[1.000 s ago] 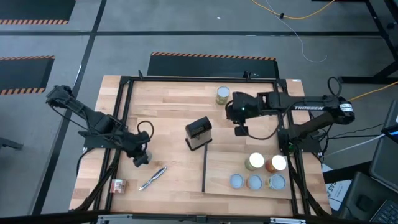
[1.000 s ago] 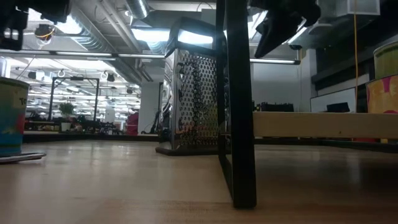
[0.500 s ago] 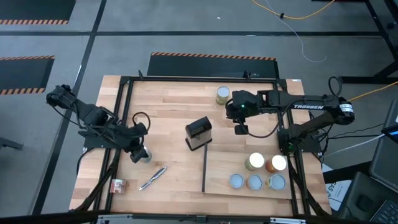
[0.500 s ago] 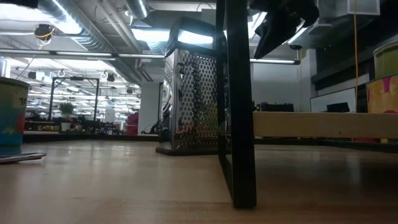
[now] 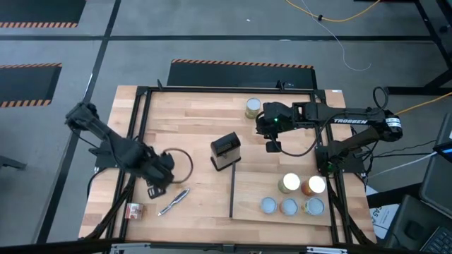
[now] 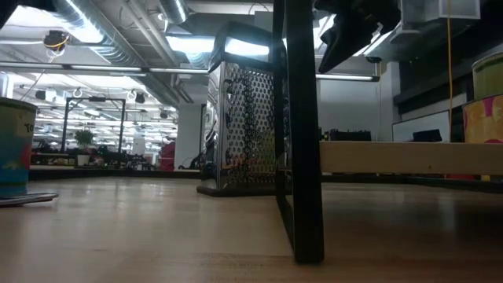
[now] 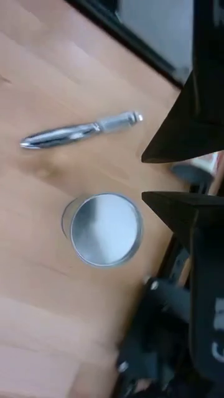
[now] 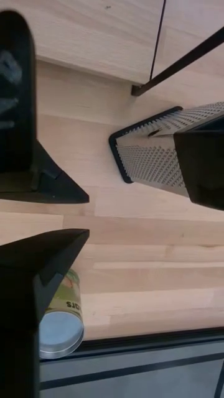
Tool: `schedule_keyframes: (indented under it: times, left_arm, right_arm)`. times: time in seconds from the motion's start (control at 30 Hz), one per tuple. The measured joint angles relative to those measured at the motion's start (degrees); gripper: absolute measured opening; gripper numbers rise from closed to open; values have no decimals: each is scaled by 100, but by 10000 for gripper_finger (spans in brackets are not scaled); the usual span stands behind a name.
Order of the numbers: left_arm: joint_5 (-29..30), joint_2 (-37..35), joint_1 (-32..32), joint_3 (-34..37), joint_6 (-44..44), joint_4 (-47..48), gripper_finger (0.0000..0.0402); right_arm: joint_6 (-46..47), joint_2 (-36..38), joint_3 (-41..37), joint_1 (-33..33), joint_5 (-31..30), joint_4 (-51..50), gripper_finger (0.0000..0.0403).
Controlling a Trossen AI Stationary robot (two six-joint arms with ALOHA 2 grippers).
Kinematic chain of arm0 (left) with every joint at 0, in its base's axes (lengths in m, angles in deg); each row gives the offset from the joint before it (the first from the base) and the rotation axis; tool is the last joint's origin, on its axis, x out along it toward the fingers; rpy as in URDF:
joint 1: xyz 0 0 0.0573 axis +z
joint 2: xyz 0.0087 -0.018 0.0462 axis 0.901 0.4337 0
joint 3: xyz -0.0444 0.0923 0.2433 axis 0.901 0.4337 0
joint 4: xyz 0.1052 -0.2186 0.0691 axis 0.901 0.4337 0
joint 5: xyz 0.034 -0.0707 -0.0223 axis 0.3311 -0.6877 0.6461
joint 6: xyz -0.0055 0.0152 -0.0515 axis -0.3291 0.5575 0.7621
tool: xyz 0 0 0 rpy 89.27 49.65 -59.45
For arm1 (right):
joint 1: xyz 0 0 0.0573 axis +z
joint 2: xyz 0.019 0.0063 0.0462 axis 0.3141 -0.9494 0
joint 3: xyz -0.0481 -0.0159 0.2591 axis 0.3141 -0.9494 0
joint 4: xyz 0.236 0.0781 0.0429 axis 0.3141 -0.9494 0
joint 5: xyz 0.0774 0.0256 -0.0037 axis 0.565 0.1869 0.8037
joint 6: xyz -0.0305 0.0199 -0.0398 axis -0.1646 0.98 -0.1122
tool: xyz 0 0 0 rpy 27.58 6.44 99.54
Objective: Pick and place cans onto a shelf
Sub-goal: Put the canned tomatoes on the shelf
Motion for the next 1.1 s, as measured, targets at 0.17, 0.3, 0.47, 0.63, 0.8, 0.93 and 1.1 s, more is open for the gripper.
schedule_keyframes:
  times: [0.17,0.3,0.47,0.63,0.8,0.93,1.1]
  left_arm:
    - [220,515,-219,3,-821,8,77]
    - [308,825,-360,3,-1252,8,77]
    - [368,1021,-546,5,-1505,59,77]
    - [791,1039,-702,65,-1461,91,77]
    - [735,1039,-794,397,-1449,67,77]
    - [643,1039,-808,692,-1445,-130,77]
    - [647,1039,-804,890,-1482,-152,77]
  right_arm:
    - [-2,0,0,0,2,0,81]
    - [-2,0,0,0,2,-2,81]
    - [-17,0,0,0,2,-2,81]
    - [-17,-2,0,0,2,-3,81]
    - [-9,-2,0,0,3,-4,81]
    - [-6,-2,0,0,6,-7,81]
    - [-2,-2,0,0,6,-7,81]
